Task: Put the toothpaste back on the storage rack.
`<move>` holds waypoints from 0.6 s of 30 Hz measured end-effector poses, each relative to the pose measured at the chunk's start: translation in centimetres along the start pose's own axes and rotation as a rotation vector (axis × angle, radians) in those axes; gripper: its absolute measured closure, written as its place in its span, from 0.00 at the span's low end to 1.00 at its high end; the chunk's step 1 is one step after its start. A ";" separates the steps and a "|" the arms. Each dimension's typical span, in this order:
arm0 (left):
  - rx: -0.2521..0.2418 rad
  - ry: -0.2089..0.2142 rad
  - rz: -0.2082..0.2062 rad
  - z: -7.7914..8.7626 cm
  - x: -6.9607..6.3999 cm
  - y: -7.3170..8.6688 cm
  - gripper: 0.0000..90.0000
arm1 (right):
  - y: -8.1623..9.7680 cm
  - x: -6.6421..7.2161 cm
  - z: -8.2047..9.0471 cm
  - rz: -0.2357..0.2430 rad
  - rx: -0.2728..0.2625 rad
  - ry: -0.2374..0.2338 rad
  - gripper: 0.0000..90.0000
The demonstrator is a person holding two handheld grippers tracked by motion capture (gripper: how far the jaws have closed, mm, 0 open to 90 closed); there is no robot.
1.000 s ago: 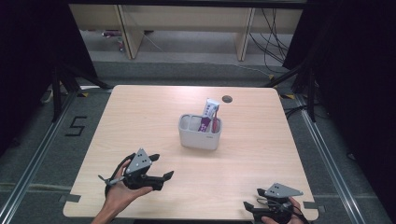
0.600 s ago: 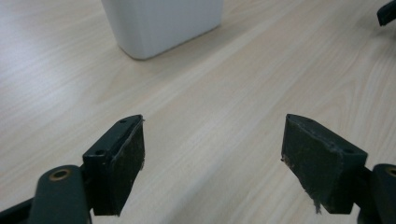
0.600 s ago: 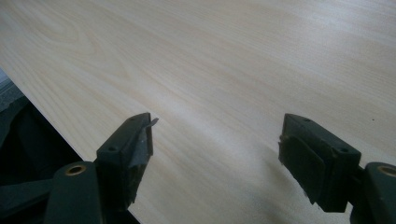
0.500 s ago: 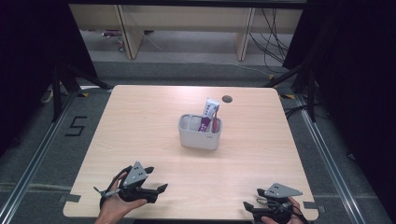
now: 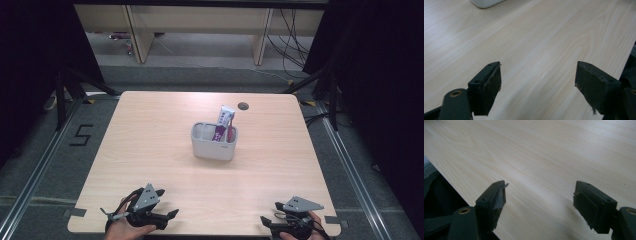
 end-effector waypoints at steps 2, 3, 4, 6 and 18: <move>0.047 -0.021 -0.033 -0.3 0.1 0.7 0.23 | -0.1 0.1 -0.1 -0.002 -0.006 -0.002 0.30; 0.060 -0.021 -0.037 -0.4 -0.1 1.0 0.23 | 0.0 -0.1 0.0 0.000 -0.003 0.010 0.30; 0.087 -0.032 -0.055 -0.4 0.0 1.3 0.23 | 0.0 -0.1 0.0 0.000 -0.002 0.010 0.30; 0.082 -0.020 -0.049 -0.5 -0.4 1.4 0.23 | 0.0 0.0 0.1 0.001 0.001 0.009 0.30; 0.093 -0.029 -0.068 -0.2 -0.8 1.7 0.23 | -0.1 -0.1 0.1 0.013 -0.004 0.006 0.29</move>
Point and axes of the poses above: each handheld gripper's, and its own axes: z roughly backward along the jaws, y roughly out of its underside, x roughly to its left, the point moved 10 cm from there along -z, roughly forward along the jaws, and after that the axes turned 11 degrees about x, right-handed, at the moved point
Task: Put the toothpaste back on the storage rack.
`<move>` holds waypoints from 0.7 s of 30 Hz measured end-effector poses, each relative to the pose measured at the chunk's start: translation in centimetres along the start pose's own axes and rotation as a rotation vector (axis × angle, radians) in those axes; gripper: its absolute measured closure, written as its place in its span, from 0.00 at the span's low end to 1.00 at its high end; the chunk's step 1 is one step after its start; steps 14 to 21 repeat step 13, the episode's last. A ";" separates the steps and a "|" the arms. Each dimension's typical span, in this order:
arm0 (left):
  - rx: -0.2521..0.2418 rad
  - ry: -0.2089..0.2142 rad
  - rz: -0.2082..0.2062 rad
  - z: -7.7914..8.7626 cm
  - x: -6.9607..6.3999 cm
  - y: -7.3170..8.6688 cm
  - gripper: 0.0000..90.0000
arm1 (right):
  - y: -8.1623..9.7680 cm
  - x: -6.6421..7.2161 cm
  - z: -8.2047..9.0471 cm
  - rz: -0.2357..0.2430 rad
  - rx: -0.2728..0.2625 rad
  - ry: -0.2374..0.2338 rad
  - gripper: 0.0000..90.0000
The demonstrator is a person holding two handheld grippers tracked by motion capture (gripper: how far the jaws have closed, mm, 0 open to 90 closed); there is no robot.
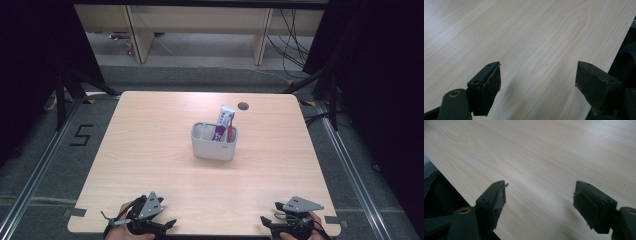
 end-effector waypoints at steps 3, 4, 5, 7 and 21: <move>-0.011 0.006 0.003 0.1 0.1 -0.1 0.22 | -0.1 -0.1 0.1 0.015 -0.005 0.009 0.30; 0.000 -0.009 -0.006 0.1 0.4 0.0 0.22 | -0.1 -0.1 0.1 0.015 -0.004 0.010 0.29; 0.001 -0.009 0.005 0.1 0.3 0.1 0.22 | -0.1 0.1 0.0 0.009 -0.004 -0.004 0.29; -0.005 -0.005 0.004 0.1 0.3 0.0 0.22 | -0.1 0.1 0.0 0.009 -0.004 -0.006 0.29; -0.020 -0.004 0.010 0.2 0.4 -0.2 0.22 | -0.1 -0.1 0.0 0.017 -0.003 0.011 0.29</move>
Point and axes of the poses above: each handheld gripper's, and its own axes: z roughly backward along the jaws, y roughly out of its underside, x roughly to its left, the point moved 10 cm from there along -z, roughly forward along the jaws, and after that the axes turned 11 degrees about x, right-handed, at the moved point
